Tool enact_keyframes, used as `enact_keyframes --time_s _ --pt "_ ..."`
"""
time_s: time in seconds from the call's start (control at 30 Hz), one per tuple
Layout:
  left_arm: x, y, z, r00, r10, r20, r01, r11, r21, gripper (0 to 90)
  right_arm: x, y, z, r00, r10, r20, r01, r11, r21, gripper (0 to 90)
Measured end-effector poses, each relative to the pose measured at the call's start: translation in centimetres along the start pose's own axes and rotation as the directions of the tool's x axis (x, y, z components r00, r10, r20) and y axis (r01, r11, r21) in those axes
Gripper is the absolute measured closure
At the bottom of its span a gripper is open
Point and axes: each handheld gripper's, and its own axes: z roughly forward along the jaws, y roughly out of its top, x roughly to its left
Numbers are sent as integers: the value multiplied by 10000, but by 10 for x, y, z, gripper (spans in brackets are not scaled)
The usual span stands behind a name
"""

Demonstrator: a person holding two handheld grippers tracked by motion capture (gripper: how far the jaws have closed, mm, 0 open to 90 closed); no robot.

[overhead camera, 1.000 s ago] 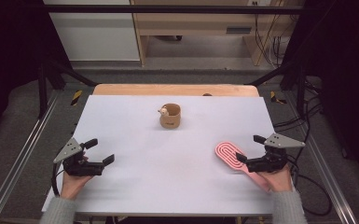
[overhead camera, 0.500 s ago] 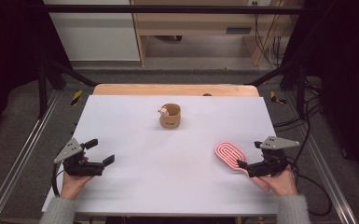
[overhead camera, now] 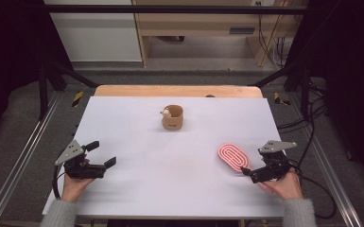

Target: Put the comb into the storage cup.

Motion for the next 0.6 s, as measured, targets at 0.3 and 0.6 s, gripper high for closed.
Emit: enact_keyframes --time_s 0.3,0.6 --pt "0 0 1 10000 20 -4 -20 10000 27 0 -2 -7 4 9998 60 -174 -50 9984 560 4" --pt "0 0 1 10000 33 -6 -33 10000 71 0 -2 -11 10 9998 -107 -193 129 9929 1184 13"
